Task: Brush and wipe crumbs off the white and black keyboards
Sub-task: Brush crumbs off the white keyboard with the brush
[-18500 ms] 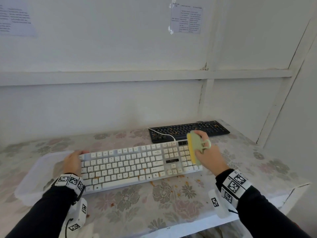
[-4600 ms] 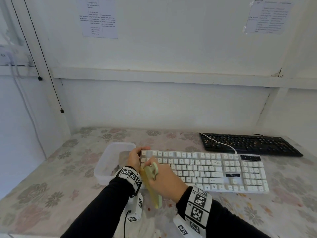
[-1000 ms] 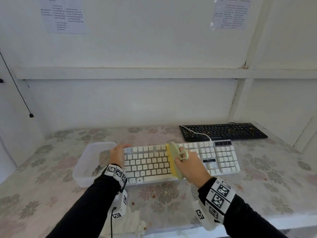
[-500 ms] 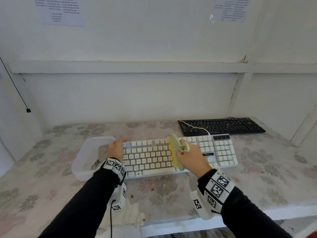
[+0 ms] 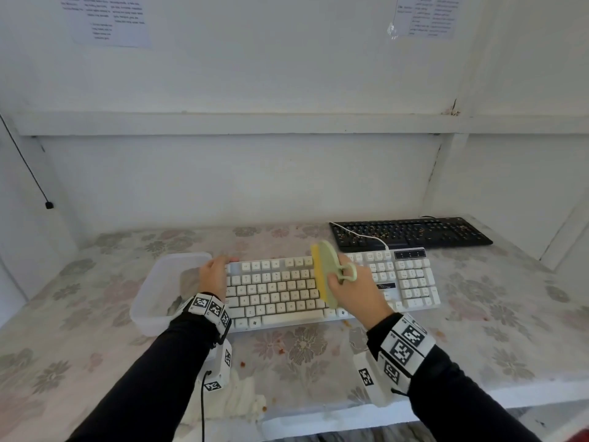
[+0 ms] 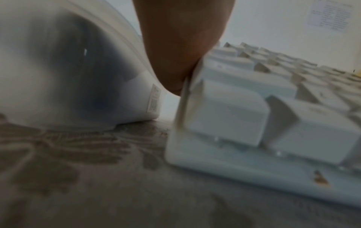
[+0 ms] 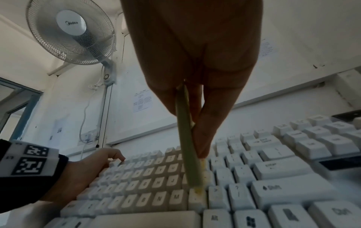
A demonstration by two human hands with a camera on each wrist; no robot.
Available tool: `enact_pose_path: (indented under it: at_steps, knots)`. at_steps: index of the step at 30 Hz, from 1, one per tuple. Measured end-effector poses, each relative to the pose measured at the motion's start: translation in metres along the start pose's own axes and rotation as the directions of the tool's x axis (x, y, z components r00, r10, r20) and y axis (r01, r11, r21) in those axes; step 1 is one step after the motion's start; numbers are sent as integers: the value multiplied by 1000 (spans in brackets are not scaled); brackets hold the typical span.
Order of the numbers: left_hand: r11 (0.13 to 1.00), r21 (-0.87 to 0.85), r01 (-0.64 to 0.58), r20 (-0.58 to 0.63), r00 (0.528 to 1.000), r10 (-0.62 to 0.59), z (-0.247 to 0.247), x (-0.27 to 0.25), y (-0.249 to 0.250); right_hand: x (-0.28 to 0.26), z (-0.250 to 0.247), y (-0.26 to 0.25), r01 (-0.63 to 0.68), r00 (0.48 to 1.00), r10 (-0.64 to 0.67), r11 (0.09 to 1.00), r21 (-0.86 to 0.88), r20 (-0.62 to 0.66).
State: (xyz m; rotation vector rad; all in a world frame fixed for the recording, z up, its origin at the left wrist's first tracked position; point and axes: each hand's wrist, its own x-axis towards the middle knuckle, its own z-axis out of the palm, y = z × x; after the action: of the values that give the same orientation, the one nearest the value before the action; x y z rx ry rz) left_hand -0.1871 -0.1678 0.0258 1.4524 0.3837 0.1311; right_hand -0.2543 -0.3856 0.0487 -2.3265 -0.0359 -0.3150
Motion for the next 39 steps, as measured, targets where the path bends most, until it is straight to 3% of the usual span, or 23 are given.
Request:
enact_pose_path:
  at_steps: [2, 6, 7, 9, 10, 12, 17, 22, 23, 25, 26, 28, 33, 36, 37, 39]
  knots:
    - [1000, 14, -2, -7, 1000, 3, 0, -2, 2, -4, -3, 3, -97, 991, 99, 995, -28, 86]
    - [1000, 11, -3, -7, 1000, 3, 1, -5, 3, -4, -24, -5, -314, 921, 299, 949, 23, 249]
    - [1000, 20, -6, -10, 1000, 6, 1, -6, 3, -2, -28, -5, -296, 938, 280, 954, 51, 206]
    - [1000, 26, -14, -14, 1000, 15, 1, -7, 4, 4, -28, -2, -118, 993, 118, 990, 76, 7]
    - [1000, 20, -11, -13, 1000, 11, 1, -7, 4, 5, -27, -1, -21, 997, 26, 998, 64, -78]
    - [1000, 9, -1, -16, 1000, 1, 1, -6, 4, 5, -24, 1, 52, 993, -50, 999, 14, -108]
    - [1000, 1, -10, -30, 999, 10, 1, -2, 1, -8, -21, 15, -92, 992, 98, 993, -80, 79]
    - [1000, -18, 1, -30, 1000, -1, 1, -2, 1, -12, -38, 13, -346, 923, 343, 938, -10, 177]
    - [1000, -21, 3, -30, 1000, -3, 1, -2, 0, -9, -40, 12, -316, 941, 311, 949, 19, 131]
    - [1000, -16, -8, -25, 1000, 8, 1, -3, 1, -4, -38, 11, -100, 994, 101, 995, 22, -53]
    - [1000, -6, -12, -20, 1000, 12, 2, -3, 1, -3, -37, 11, 7, 991, -7, 1000, -3, -131]
    - [1000, 3, -12, -14, 1000, 12, 2, -3, 1, -1, -33, 14, 76, 985, -82, 996, -48, -153]
    - [1000, -12, -5, -3, 1000, 4, 2, 3, -3, -9, -33, 27, -157, 985, 160, 986, -50, 65]
    - [1000, 3, -14, -6, 1000, 14, 2, 2, -2, -13, -45, 22, -421, 899, 403, 903, 89, 174]
    - [1000, 9, -16, -7, 1000, 16, 2, 2, -2, -13, -49, 22, -455, 884, 431, 882, 124, 179]
    - [1000, 20, -22, -6, 1000, 23, 2, 0, -1, -9, -52, 21, -368, 930, 362, 920, 134, 69]
